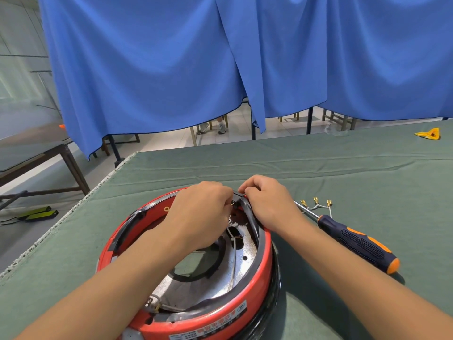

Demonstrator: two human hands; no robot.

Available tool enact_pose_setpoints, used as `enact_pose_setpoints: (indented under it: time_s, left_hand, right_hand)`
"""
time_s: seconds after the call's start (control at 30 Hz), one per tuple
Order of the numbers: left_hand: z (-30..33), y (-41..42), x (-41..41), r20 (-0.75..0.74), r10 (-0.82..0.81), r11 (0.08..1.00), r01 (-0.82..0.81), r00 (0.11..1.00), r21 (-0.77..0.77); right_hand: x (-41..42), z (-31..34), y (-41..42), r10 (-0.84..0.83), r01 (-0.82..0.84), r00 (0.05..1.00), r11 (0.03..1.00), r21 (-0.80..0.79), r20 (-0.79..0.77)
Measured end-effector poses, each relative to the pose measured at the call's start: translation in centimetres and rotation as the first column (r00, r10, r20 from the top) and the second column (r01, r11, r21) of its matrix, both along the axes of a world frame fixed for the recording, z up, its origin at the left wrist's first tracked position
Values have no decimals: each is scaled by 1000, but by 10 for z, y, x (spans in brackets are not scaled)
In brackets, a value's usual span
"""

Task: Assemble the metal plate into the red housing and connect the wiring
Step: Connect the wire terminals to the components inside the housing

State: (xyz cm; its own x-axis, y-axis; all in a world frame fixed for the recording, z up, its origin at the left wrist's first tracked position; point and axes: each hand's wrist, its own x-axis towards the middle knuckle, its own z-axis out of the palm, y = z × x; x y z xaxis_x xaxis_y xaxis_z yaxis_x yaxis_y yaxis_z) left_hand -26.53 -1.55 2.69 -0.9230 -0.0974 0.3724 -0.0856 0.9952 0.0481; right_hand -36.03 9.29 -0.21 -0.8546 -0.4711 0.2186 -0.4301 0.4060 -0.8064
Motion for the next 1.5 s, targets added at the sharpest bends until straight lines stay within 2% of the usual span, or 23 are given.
enact_pose_setpoints:
  time_s: [0.13, 0.27, 0.43, 0.63, 0.77, 0.83, 0.93, 1.1, 1.2, 1.27, 1.33, 1.4, 1.5]
  left_hand:
    - [1, 4, -2, 27, -7, 995, 9, 1000, -99]
    - [1, 6, -4, 16, 22, 999, -22, 1000, -36]
    - [0, 7, -8, 46, 13, 997, -10, 999, -72]
    - [3, -2, -7, 23, 11, 991, -14, 1000, 136]
    - [9, -14, -5, -45, 57, 935, -38, 997, 353]
    - [12, -19, -3, -51, 105, 911, -76, 993, 405]
    - [16, -21, -1, -36, 131, 839, -92, 991, 536]
    - [28, -12, 5, -111, 115, 718, -5, 987, 696]
    - [29, -2, 8, -131, 102, 516, 60, 986, 854]
    - [26, 3, 10, -132, 90, 397, 86, 987, 914]
    - [22, 6, 12, -137, 88, 319, 102, 987, 942]
    - [17, 7, 11, -133, 101, 254, 104, 986, 962]
    - [11, 7, 9, -146, 126, 182, 122, 981, 976]
  right_hand:
    - [1, 1, -1, 32, -31, 999, 999, 24, -16]
    - [1, 3, -1, 80, -76, 994, 995, 66, -72]
    - [-1, 4, -1, 112, -102, 989, 990, 99, -100]
    - [-1, 5, -1, 93, -88, 993, 994, 71, -69]
    - [-3, 3, 0, 76, -75, 996, 997, -30, 42]
    - [-4, 4, 2, 124, -124, 992, 992, 5, 33]
    - [-4, 8, 4, 172, -166, 985, 976, 142, -30]
    - [-4, 11, 3, 84, -88, 995, 992, 95, 46]
    - [-12, 12, 6, -72, 63, 994, 992, 112, 77]
    - [-19, 14, 13, -174, 164, 984, 959, 231, 23]
    - [-23, 17, 20, -225, 217, 974, 930, 296, -8]
    - [-21, 22, 24, -244, 252, 968, 939, 235, -65]
    - [-8, 34, 23, -170, 173, 958, 985, -8, -233]
